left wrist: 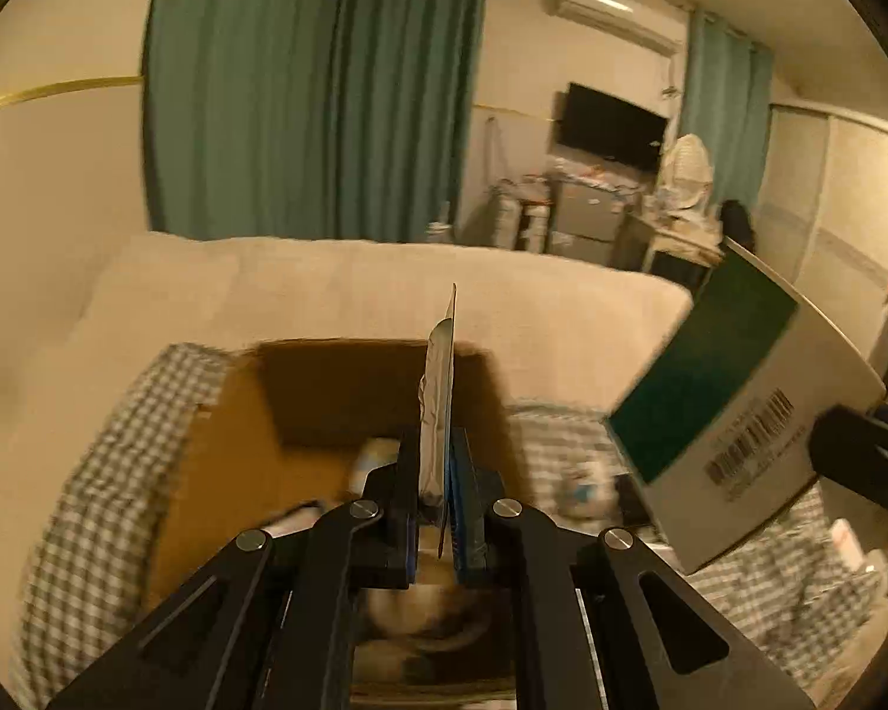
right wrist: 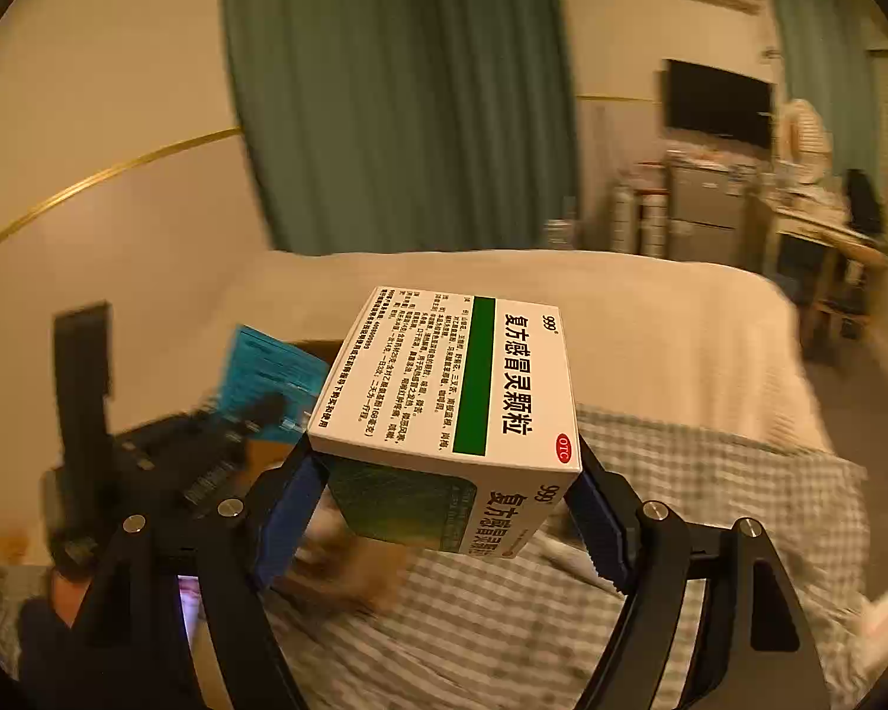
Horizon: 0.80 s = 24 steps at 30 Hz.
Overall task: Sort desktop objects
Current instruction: 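Carry the blister card and medicine box into the cardboard box, open both grippers, then grasp the white bunny figurine with the left gripper while the right grasps the white sachet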
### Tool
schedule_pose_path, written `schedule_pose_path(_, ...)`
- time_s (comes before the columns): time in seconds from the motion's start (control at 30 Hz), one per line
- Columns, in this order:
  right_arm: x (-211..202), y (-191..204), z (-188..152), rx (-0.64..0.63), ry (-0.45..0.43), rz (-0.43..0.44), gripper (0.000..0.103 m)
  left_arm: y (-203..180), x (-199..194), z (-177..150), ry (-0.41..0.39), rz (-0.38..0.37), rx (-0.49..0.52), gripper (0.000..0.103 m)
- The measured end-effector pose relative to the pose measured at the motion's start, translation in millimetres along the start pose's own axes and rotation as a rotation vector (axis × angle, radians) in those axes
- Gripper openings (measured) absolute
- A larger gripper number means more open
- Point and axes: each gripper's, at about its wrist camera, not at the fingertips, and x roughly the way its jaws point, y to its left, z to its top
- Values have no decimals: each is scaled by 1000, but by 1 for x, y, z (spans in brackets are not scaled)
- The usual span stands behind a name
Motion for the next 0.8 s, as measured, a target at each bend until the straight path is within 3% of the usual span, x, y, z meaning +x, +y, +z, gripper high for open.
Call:
schedule_pose_path(0.17, 68, 52, 2, 22, 71, 132, 77, 49, 21, -19, 44, 58, -15, 8)
schedule_pose_path(0.33, 111, 67, -4, 40, 119, 177, 79, 77, 38, -38, 101, 57, -16, 12)
schedule_pose_path(0.37, 114, 66, -5, 41, 118, 171, 80, 76, 40, -39, 120, 59, 0, 23)
schedule_pose_path(0.47, 111, 60, -3, 52, 102, 142, 89, 68, 34, -41, 113, 90, 31, 88)
schedule_pose_path(0.53, 101, 57, 0, 52, 70, 126, 91, 56, 21, -40, 62, 82, 31, 93)
schedule_pose_path(0.8, 23, 3, -1, 57, 2, -3, 92, -34, -9, -32, 70, -49, 53, 93)
